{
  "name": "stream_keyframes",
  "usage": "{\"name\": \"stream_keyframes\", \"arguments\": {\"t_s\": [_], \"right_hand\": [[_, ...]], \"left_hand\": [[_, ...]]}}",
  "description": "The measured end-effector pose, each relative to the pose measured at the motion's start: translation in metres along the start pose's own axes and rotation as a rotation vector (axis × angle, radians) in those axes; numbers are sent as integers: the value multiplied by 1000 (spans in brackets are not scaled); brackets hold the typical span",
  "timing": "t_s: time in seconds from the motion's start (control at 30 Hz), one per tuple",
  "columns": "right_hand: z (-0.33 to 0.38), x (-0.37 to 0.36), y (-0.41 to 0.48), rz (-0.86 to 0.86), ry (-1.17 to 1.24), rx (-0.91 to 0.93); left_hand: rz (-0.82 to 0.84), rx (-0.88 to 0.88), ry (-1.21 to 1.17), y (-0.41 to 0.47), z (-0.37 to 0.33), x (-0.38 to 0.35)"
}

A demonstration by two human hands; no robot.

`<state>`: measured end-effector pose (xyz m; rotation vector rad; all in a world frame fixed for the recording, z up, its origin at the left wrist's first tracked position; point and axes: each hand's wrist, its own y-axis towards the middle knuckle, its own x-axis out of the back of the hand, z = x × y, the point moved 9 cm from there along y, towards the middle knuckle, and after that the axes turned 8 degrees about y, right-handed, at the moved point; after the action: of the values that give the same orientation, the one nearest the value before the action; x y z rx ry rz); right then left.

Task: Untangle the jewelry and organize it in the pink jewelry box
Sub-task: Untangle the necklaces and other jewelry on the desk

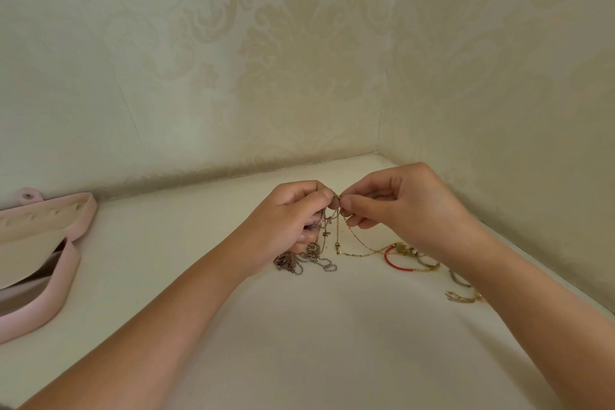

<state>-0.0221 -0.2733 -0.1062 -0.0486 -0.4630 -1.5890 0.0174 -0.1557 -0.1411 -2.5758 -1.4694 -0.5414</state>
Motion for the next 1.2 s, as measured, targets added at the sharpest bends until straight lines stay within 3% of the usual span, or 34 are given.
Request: {"name": "stream_keyframes", "arguments": {"t_s": [0.37,0.53,0.9,1.2], "right_hand": [[9,-1,-4,-40,-316,125],[12,2,-4,-70,-287,172],[21,-9,-6,43,-507,357],[36,-16,-10,18,-663,513]], "left_hand": [[25,-8,126,-2,1,-6],[29,-1,108,-1,2,-6],[61,66,91,0,8,-9],[125,156,-153,0,13,-15]]}}
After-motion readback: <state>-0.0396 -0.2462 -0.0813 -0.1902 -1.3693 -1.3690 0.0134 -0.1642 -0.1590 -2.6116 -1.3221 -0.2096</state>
